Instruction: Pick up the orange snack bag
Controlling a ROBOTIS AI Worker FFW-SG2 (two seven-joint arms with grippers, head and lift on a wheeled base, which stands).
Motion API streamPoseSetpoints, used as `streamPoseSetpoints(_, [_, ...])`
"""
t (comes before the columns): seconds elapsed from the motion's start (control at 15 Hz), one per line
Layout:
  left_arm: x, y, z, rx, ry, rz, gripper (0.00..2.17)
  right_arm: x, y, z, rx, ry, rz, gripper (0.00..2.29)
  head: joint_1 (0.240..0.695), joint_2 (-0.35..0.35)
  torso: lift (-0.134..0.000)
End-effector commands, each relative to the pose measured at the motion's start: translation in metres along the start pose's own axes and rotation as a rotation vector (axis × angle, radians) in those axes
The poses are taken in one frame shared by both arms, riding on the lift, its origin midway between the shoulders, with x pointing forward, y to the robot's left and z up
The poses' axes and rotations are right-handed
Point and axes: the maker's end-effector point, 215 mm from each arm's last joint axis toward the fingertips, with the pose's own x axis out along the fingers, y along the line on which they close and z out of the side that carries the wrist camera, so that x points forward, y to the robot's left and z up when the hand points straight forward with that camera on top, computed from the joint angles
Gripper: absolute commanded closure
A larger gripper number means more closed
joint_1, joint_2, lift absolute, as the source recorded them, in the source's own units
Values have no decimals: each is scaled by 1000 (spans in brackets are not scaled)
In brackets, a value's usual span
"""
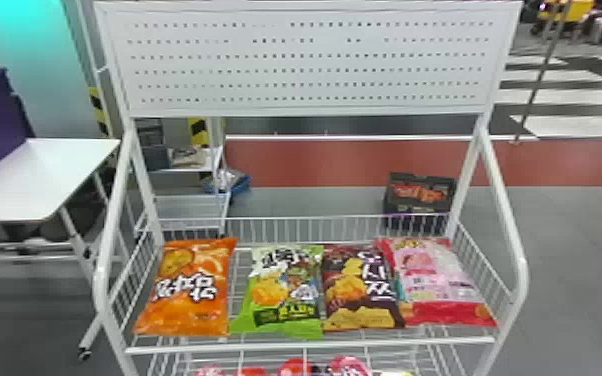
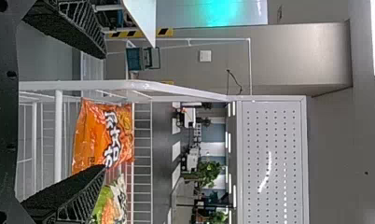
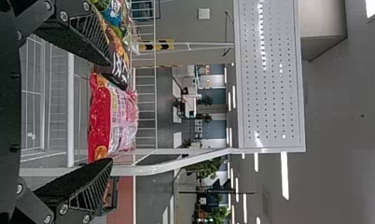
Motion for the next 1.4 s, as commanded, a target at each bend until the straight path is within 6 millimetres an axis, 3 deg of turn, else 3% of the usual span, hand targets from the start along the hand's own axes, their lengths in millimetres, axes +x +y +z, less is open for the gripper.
streamPoseSetpoints(0.0, [1, 0, 0, 0, 0, 1, 39, 0, 0, 0, 1, -1, -1, 167, 499, 0, 0])
streamPoseSetpoints(0.67, [6, -5, 0, -3, 0, -13, 39, 1, 0, 1, 0, -2, 0, 167, 499, 0, 0])
streamPoseSetpoints(1.0, [53, -35, -18, -24, 42, -53, 70, 0, 1, -1, 4, 0, -1, 167, 499, 0, 0])
streamPoseSetpoints(1.2, [81, -62, -15, -39, 24, -91, 83, 0, 2, -3, 4, 4, -1, 167, 499, 0, 0])
streamPoseSetpoints(1.33, [102, -81, -27, -26, 65, -116, 90, -1, 2, -4, 3, 7, -2, 167, 499, 0, 0])
